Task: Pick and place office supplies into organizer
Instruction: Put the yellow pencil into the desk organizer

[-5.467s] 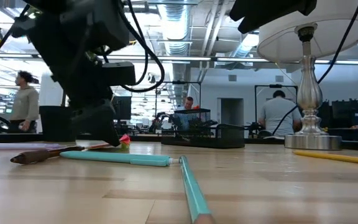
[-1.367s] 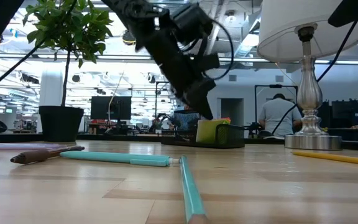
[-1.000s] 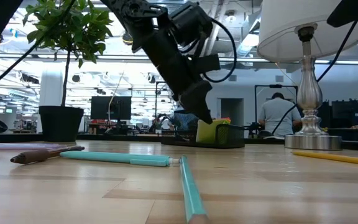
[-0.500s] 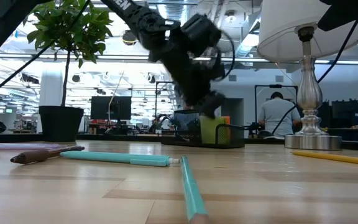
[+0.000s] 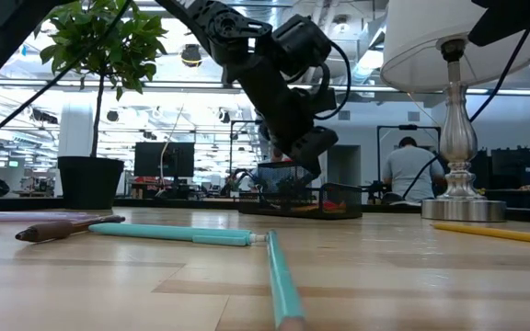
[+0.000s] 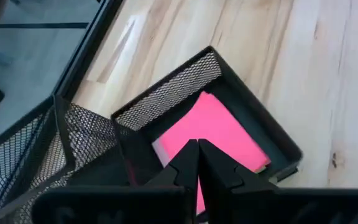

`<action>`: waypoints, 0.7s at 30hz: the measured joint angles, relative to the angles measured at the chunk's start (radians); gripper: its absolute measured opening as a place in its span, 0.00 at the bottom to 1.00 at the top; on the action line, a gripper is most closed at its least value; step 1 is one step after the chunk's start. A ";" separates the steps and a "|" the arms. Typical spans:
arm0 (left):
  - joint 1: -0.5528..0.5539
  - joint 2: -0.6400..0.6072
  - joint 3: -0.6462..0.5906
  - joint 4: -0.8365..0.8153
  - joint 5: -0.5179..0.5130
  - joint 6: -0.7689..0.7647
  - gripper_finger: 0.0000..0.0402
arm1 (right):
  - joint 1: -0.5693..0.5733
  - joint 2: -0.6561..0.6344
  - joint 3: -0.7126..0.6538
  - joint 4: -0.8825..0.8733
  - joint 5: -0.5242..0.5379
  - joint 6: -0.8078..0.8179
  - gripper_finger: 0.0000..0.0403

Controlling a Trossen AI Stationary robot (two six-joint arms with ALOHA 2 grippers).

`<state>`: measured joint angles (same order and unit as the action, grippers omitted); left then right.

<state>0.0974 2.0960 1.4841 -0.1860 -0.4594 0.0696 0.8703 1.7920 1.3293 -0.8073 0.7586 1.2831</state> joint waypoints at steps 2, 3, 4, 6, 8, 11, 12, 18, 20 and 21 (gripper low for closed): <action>-0.015 0.000 0.000 -0.011 0.000 -0.001 0.00 | 0.000 0.000 0.000 0.000 0.000 0.000 0.41; -0.025 0.000 0.000 -0.020 0.000 -0.002 0.00 | 0.000 0.000 0.000 0.000 0.000 0.000 0.41; -0.036 0.000 0.000 -0.029 0.002 -0.003 0.00 | 0.000 0.000 0.000 0.001 0.000 0.001 0.41; -0.061 0.000 0.000 -0.054 0.001 -0.003 0.00 | 0.000 0.000 0.000 0.000 0.000 0.000 0.41; -0.090 -0.010 -0.001 -0.085 0.001 0.012 0.00 | 0.000 0.000 0.000 0.000 0.000 0.001 0.41; -0.138 -0.064 -0.001 -0.158 0.002 0.021 0.00 | 0.000 0.000 -0.007 0.001 0.004 0.036 0.41; -0.154 -0.092 -0.001 -0.197 0.002 0.021 0.00 | 0.000 0.000 -0.015 -0.002 0.004 0.054 0.41; -0.234 -0.276 -0.001 -0.479 0.006 0.025 0.00 | 0.014 0.000 -0.047 -0.179 -0.003 0.329 0.41; -0.254 -0.343 -0.001 -0.557 0.004 0.028 0.00 | 0.025 0.000 -0.048 -0.253 -0.009 0.422 0.41; -0.261 -0.374 -0.001 -0.591 0.001 0.014 0.00 | 0.030 0.000 -0.048 -0.266 -0.018 0.445 0.41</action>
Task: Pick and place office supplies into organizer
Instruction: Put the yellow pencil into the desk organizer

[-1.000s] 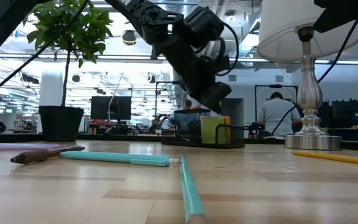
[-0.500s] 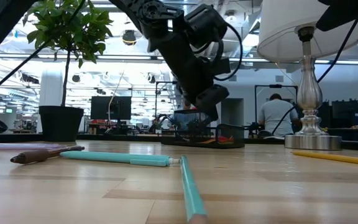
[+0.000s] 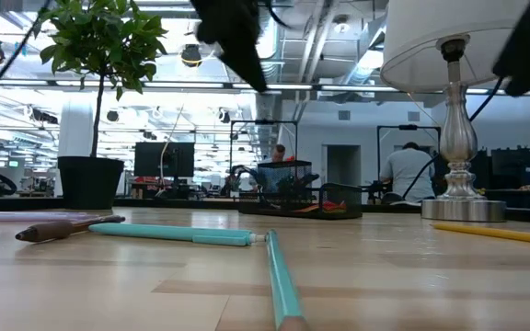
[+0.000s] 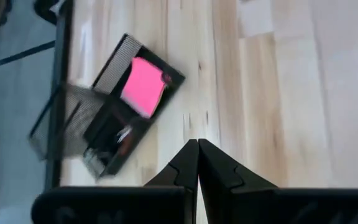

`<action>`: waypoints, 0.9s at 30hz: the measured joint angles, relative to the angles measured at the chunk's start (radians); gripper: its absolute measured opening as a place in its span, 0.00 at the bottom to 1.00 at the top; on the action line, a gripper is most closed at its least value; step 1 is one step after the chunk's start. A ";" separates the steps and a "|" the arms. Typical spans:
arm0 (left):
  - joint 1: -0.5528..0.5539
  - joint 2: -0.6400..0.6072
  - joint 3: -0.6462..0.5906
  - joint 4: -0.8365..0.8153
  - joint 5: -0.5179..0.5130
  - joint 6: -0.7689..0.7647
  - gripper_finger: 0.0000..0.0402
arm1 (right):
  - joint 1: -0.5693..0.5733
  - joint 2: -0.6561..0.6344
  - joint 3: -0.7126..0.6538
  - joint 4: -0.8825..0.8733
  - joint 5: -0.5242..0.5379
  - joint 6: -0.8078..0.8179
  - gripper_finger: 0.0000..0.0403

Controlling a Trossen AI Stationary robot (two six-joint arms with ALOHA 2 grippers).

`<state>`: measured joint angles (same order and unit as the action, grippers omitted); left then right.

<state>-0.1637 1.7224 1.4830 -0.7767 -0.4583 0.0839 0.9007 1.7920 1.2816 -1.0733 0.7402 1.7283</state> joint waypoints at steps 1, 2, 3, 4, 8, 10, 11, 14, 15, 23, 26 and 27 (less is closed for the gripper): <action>-0.004 -0.034 0.000 -0.022 -0.001 -0.024 0.00 | 0.005 0.000 0.000 0.002 -0.010 0.004 0.41; -0.011 -0.072 0.000 -0.047 -0.003 -0.052 0.00 | 0.011 0.000 0.000 0.018 -0.014 0.006 0.41; -0.016 -0.107 0.000 -0.075 -0.006 -0.083 0.00 | 0.015 0.006 0.000 0.042 -0.013 0.004 0.41; -0.020 -0.146 0.000 -0.094 -0.014 -0.110 0.00 | 0.016 0.017 0.000 0.084 -0.013 -0.015 0.41; -0.044 -0.282 0.000 -0.172 -0.086 -0.168 0.00 | 0.015 0.069 0.000 0.261 -0.088 -0.213 0.42; -0.053 -0.338 0.000 -0.201 -0.140 -0.183 0.00 | 0.015 0.087 0.000 0.327 -0.145 -0.318 0.42; -0.059 -0.362 0.001 -0.212 -0.169 -0.191 0.00 | 0.009 0.093 0.000 0.360 -0.165 -0.356 0.42; -0.069 -0.425 0.001 -0.266 -0.228 -0.222 0.00 | -0.012 0.091 0.005 0.396 -0.231 -0.384 0.42; -0.071 -0.442 0.001 -0.281 -0.243 -0.236 0.00 | -0.023 0.086 0.005 0.392 -0.262 -0.360 0.42; -0.088 -0.506 0.001 -0.496 -0.313 -0.445 0.00 | -0.040 0.075 0.005 0.014 -0.507 0.088 0.38; -0.101 -0.506 0.001 -0.570 -0.327 -0.518 0.00 | -0.011 0.079 0.005 -0.038 -0.479 0.196 0.36; -0.109 -0.506 0.001 -0.583 -0.335 -0.536 0.00 | 0.000 0.079 0.005 -0.035 -0.445 0.220 0.36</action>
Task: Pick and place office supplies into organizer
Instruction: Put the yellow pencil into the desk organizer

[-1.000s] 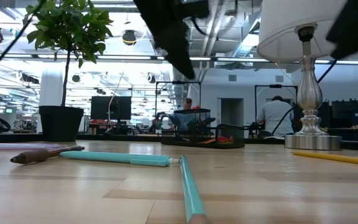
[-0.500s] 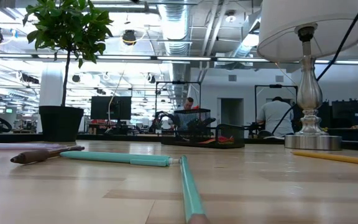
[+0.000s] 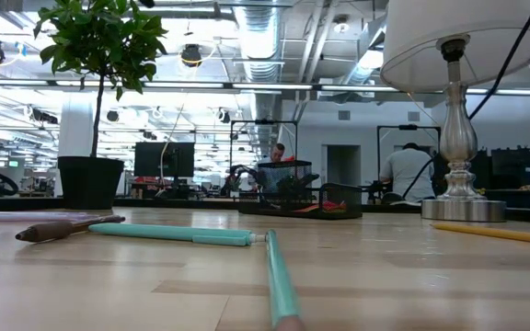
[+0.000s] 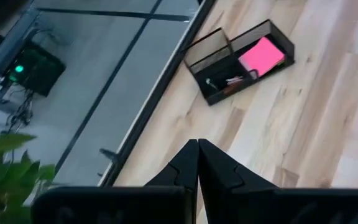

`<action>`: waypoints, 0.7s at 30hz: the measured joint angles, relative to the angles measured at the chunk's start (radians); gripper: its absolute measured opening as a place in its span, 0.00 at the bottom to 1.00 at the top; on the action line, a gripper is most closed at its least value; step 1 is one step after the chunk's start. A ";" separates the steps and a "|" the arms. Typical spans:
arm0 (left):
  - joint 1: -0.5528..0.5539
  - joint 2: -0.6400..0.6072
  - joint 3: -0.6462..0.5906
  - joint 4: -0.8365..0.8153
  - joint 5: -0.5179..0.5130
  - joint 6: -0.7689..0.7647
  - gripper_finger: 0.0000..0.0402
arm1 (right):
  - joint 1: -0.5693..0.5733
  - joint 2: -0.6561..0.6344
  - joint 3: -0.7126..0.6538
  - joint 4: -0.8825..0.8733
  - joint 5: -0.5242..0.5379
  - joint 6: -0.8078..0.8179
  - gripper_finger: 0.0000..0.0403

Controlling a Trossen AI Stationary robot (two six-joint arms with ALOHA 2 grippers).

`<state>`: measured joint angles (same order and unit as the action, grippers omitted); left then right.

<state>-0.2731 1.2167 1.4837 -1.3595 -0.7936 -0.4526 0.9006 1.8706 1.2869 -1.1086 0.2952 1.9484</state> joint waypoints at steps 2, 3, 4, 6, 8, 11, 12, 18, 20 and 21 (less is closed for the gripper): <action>-0.020 0.000 0.000 -0.006 -0.028 -0.019 0.00 | 0.026 0.000 0.000 -0.010 0.105 0.058 0.35; -0.034 0.000 0.000 -0.004 -0.047 -0.026 0.00 | 0.038 0.001 0.000 -0.023 0.154 0.082 0.35; -0.047 0.000 0.000 -0.002 -0.067 -0.030 0.00 | 0.044 0.013 0.001 -0.033 0.181 0.101 0.34; -0.075 -0.001 0.000 -0.001 -0.113 -0.042 0.00 | 0.047 0.048 0.000 -0.061 0.172 0.124 0.33; -0.098 -0.002 0.000 -0.006 -0.142 -0.054 0.00 | 0.052 0.086 -0.002 -0.089 0.130 0.132 0.32; -0.122 -0.002 0.000 -0.010 -0.154 -0.070 0.00 | 0.055 0.144 -0.001 -0.060 0.125 0.161 0.32; -0.125 -0.002 0.000 -0.011 -0.156 -0.075 0.00 | 0.058 0.153 -0.001 -0.048 0.124 0.161 0.32; -0.127 -0.002 0.000 -0.012 -0.168 -0.086 0.00 | 0.069 0.164 0.000 -0.039 0.128 0.165 0.31; -0.127 -0.002 0.000 -0.012 -0.173 -0.087 0.00 | 0.069 0.164 0.000 -0.039 0.129 0.165 0.31; -0.127 -0.002 0.000 -0.013 -0.173 -0.088 0.00 | 0.068 0.164 0.000 -0.037 0.130 0.165 0.31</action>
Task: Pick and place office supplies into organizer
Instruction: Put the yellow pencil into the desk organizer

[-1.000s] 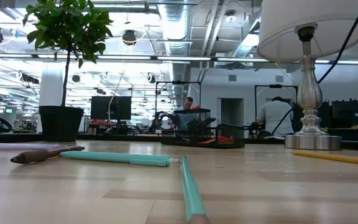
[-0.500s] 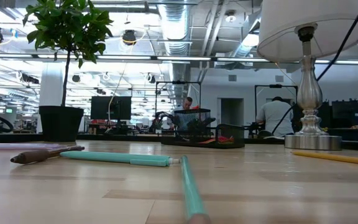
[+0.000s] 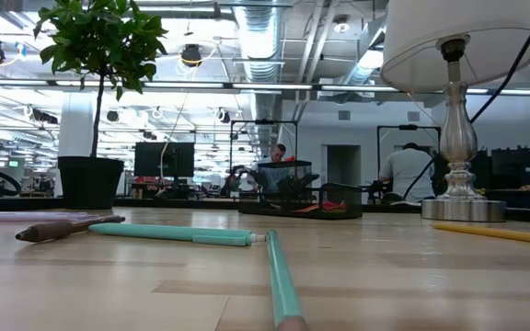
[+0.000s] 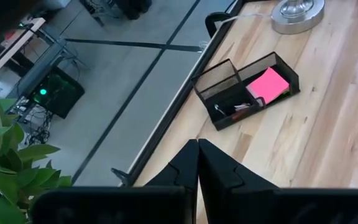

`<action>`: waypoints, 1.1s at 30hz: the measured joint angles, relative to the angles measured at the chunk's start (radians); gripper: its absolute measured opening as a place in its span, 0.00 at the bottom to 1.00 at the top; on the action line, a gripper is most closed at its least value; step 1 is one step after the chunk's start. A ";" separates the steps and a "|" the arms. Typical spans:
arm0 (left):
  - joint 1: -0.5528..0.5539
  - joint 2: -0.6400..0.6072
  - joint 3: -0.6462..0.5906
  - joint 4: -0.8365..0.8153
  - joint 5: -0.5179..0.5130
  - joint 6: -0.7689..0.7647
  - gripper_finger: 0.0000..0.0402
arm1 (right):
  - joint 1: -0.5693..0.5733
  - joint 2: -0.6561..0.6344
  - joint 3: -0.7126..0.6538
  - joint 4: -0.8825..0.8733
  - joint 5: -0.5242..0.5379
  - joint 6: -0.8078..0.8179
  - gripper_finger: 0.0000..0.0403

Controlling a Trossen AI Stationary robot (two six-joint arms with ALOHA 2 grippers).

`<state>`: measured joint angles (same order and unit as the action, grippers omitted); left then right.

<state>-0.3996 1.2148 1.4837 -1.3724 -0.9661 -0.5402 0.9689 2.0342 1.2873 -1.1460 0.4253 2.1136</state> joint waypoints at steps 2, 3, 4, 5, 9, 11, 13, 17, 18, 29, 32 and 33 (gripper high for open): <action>0.000 0.000 0.000 0.000 0.000 -0.006 0.00 | -0.001 0.001 0.000 0.018 0.001 0.000 0.31; 0.000 0.000 0.000 0.000 0.000 -0.006 0.00 | -0.003 0.004 0.000 0.029 0.006 0.000 0.31; 0.000 0.000 0.000 0.000 0.000 -0.006 0.00 | -0.005 0.009 0.000 0.037 0.011 -0.001 0.31; 0.000 0.000 0.000 0.000 0.000 -0.007 0.00 | -0.009 0.015 0.000 0.042 0.014 0.000 0.31; 0.000 0.000 0.000 0.000 0.000 -0.018 0.00 | -0.009 0.053 0.004 0.046 0.026 0.002 0.31; 0.000 0.000 0.000 0.001 0.000 -0.018 0.00 | -0.007 0.071 0.005 0.041 0.038 0.004 0.31; 0.000 0.000 0.000 0.000 0.000 -0.019 0.00 | -0.007 0.085 0.006 0.039 0.033 0.016 0.31; 0.000 0.000 0.000 0.000 0.000 -0.028 0.00 | -0.007 0.090 0.005 0.040 0.013 0.057 0.31; 0.000 0.000 0.000 0.000 0.000 -0.028 0.00 | -0.007 0.090 0.005 0.041 0.008 0.059 0.31; 0.000 0.000 0.000 0.000 0.000 -0.051 0.00 | -0.010 0.092 0.003 0.049 0.011 0.062 0.17; 0.000 0.000 0.000 0.000 0.000 -0.052 0.00 | -0.010 0.092 0.002 0.049 0.017 0.062 0.08; 0.000 0.000 0.000 0.000 0.000 -0.054 0.00 | -0.010 0.092 0.002 0.049 0.021 0.061 0.05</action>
<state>-0.3996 1.2152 1.4837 -1.3720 -0.9657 -0.5945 0.9585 2.1262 1.2892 -1.0973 0.4465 2.1749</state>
